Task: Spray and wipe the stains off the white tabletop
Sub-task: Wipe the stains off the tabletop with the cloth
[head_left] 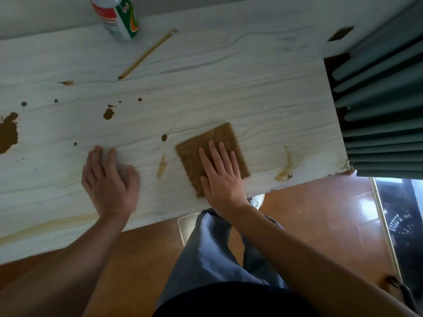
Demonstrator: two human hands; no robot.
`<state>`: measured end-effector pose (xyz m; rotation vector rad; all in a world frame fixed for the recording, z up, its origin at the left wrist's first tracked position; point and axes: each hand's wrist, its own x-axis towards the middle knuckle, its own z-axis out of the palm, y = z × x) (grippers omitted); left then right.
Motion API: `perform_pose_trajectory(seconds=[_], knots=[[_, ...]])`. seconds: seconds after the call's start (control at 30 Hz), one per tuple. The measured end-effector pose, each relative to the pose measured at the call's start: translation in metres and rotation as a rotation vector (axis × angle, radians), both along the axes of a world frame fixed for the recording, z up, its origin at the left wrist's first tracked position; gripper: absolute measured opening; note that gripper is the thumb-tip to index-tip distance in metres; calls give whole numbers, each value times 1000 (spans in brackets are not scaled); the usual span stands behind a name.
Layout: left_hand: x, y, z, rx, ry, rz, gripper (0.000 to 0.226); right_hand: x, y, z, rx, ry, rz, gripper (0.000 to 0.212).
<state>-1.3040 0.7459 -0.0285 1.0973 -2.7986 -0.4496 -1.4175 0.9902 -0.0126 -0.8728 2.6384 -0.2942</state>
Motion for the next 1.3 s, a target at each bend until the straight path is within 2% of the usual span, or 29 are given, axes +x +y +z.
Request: perform_pose_trajectory(seconds=[0.13,0.37,0.5,0.57,0.67,0.8,1.1,1.2,1.3], knots=[[-1,1,1,7,4,4,59,-30,37,-1,-23,31,14,63],[-1,2,1,6,21,16,59,-97,129,2,77,25,-394,68],[-1,2,2,28,5,28,61,-72,113,1,80,22,-488,70],[0,1,2,23,3,19,61,-47,87,1,68,22,-450,71],[-1,2,1,12,5,19,61,-5,56,2,30,-1,-255,71],[-1,1,-1,-10,6,17,61,2,68,2,12,-3,-92,68],[0,0,-1,13,-22,12,62,-76,172,2,96,35,-457,69],[0,-1,-2,7,-15,10,61,-68,148,0,91,48,-568,70],[-1,0,-1,6,0,1,61,-31,109,1,58,43,-507,72]])
